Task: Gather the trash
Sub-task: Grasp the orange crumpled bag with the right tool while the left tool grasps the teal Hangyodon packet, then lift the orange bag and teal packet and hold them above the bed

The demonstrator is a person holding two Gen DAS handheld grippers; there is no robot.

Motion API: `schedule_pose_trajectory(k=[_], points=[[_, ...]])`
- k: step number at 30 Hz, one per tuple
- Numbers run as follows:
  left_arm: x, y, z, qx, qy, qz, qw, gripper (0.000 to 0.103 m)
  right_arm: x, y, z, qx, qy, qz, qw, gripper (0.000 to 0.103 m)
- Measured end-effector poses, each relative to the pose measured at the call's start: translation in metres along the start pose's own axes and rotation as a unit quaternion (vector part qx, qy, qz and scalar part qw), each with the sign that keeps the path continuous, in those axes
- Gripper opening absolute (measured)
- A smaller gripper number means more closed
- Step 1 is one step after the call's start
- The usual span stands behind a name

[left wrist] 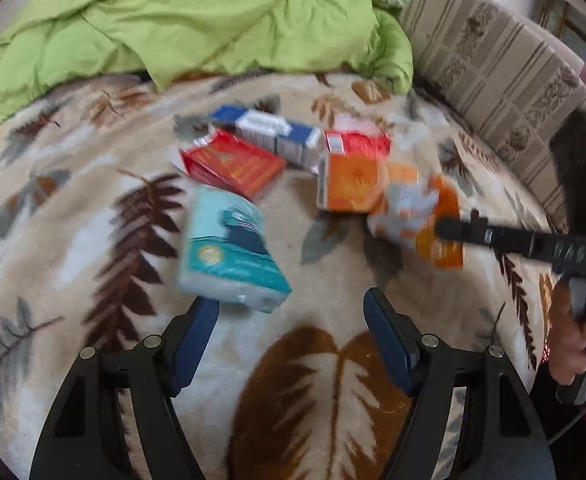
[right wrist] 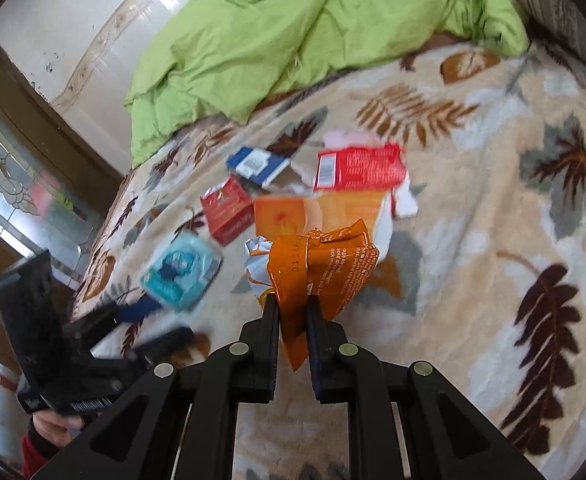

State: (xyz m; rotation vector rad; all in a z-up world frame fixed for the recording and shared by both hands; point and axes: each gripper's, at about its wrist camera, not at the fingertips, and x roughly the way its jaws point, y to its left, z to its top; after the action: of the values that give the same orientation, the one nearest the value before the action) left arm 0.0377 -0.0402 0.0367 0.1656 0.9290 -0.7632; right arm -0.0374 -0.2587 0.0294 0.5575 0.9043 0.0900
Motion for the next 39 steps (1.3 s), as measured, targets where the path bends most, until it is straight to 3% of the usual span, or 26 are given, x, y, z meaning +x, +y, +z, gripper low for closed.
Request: schedule_pose_trajectory(k=[6,11,16,21,23,24,26,29,39], points=[[-0.024,0.031,0.008,-0.053,-0.044,0.017,0.9975,0.074,0.008,0.002,-0.01,-0.013,0.041,0.012,0.999,0.019],[-0.013,0.033,0.017,-0.059,-0.065,0.048,0.995,0.076,-0.002,0.008,-0.012,-0.028,0.016,-0.001,0.999,0.044],[0.019,0.024,0.02,-0.017,-0.02,0.083,0.9962,0.076,-0.012,-0.003,-0.009,-0.003,-0.013,-0.024,1.0,0.047],[0.043,0.017,0.016,0.018,0.006,0.132,0.991,0.075,-0.011,-0.013,-0.005,0.024,-0.015,-0.023,0.999,0.053],[0.046,0.019,0.016,0.01,0.01,0.153,0.9881,0.059,-0.007,-0.012,-0.004,0.025,-0.013,-0.024,0.999,0.06],[0.045,0.021,0.017,0.005,0.006,0.154,0.9881,0.058,-0.004,-0.011,-0.004,0.027,-0.011,-0.024,0.999,0.061],[0.044,0.023,0.017,-0.002,0.003,0.155,0.9878,0.044,0.001,-0.01,-0.003,0.03,-0.012,-0.028,0.999,0.063],[0.041,0.026,0.017,-0.013,-0.003,0.168,0.9857,0.035,0.013,-0.013,-0.001,0.044,-0.002,-0.033,0.998,0.065],[0.016,0.016,0.017,-0.038,-0.049,0.132,0.9892,0.033,0.027,-0.011,0.001,0.052,-0.014,-0.038,0.998,0.061]])
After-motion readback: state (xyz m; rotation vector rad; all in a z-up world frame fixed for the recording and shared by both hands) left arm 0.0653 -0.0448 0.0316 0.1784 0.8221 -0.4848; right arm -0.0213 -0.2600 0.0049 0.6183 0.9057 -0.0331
